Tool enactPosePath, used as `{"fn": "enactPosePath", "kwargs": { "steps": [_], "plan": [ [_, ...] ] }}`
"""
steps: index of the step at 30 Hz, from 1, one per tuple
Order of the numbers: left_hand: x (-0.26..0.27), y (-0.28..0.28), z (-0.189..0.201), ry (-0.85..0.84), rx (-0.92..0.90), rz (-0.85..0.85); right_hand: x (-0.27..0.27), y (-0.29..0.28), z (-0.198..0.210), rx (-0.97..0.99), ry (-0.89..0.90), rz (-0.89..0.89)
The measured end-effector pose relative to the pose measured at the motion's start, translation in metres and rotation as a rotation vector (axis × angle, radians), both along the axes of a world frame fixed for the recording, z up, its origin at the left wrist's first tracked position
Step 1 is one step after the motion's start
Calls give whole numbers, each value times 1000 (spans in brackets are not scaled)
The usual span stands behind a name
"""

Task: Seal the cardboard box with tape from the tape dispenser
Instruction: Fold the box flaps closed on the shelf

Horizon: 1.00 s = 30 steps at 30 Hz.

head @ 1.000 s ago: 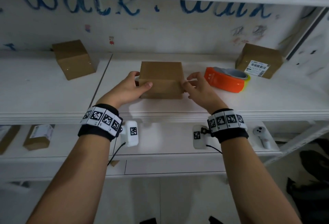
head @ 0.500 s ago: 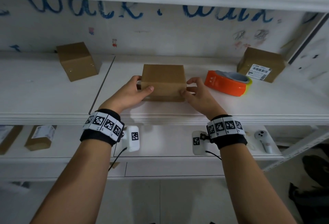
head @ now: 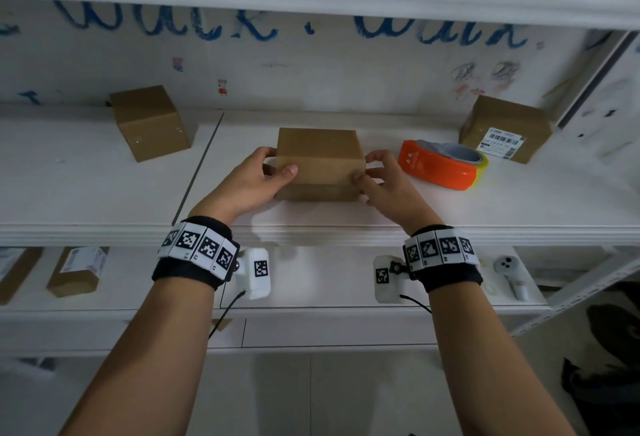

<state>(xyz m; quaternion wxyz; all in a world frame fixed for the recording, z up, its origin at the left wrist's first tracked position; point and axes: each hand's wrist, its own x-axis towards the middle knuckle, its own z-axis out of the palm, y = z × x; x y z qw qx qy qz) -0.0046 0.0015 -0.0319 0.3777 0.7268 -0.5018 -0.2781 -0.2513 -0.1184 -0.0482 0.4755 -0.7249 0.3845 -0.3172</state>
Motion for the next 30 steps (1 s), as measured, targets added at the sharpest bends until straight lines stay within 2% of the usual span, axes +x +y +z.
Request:
{"fn": "enactPosePath", "kwargs": {
  "steps": [4,14,20,24,30],
  "plan": [
    [0,4,13,-39,9,24,-1,0,11,-37,15,-29],
    [-13,21,39,55,-43,104,-9,3,39,-179,-2,-80],
    [-17,21,38,-10,1,89,-7,2,35,-187,92,-84],
    [-19,18,35,-31,15,137,-6,4,27,-174,135,-82],
    [-19,20,24,-89,-16,191,-10,7,23,-119,124,-77]
  ]
}}
